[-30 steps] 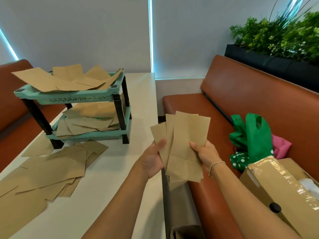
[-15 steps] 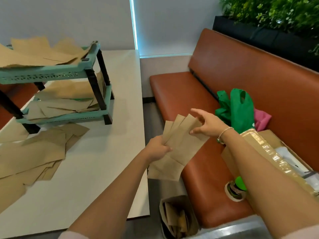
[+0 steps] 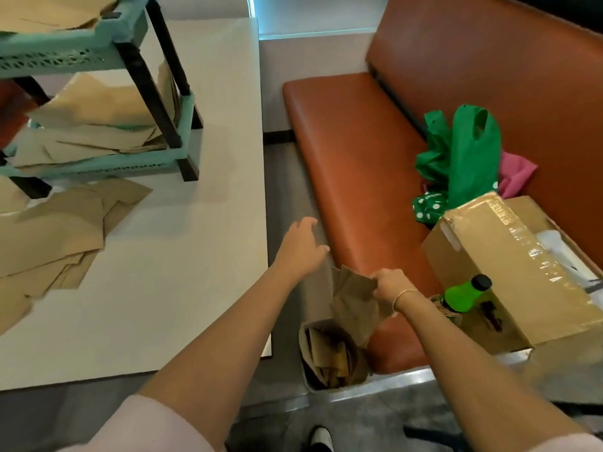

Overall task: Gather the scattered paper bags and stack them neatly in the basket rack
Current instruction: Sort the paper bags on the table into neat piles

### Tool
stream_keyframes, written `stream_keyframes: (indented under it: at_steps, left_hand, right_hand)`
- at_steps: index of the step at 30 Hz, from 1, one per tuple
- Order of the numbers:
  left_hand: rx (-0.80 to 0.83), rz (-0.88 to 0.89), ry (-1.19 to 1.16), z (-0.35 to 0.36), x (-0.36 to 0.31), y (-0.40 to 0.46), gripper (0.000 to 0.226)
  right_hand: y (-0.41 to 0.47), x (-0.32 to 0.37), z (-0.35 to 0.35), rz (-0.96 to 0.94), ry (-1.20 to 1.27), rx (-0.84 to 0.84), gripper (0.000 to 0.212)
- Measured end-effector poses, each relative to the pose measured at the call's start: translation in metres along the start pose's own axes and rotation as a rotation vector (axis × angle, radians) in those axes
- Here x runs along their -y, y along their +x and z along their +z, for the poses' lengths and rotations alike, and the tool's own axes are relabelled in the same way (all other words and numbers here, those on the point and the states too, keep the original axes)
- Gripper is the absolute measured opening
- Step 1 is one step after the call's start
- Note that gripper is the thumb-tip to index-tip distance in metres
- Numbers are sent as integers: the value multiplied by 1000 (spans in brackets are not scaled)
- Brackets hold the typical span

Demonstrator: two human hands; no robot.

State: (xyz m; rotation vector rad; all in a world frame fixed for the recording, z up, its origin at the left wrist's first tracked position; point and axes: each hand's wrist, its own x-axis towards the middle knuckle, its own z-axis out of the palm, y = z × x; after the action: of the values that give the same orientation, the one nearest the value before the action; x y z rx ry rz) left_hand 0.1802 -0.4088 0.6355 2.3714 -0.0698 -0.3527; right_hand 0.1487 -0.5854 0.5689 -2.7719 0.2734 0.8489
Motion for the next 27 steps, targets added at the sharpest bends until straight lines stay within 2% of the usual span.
stream_keyframes:
  at_steps: [7, 11, 14, 17, 23, 27]
  left_hand:
    - [-70, -6, 10, -2, 19, -4, 47]
    - [-80, 4, -12, -7, 25, -7, 43]
    - [-61, 6, -26, -12, 23, -11, 39]
    - [-75, 16, -44, -29, 19, -15, 36]
    - [-179, 15, -29, -86, 32, -22, 32]
    - [-261, -53, -38, -126, 55, -24, 32]
  right_hand:
    - [9, 1, 84, 49, 163, 157, 36]
    - [15, 16, 77, 5, 116, 162, 49]
    - [20, 34, 53, -51, 61, 149, 50]
    - [20, 61, 17, -131, 15, 80, 45]
    - [3, 131, -66, -200, 123, -245, 29]
    - [-15, 186, -100, -324, 137, -326, 30]
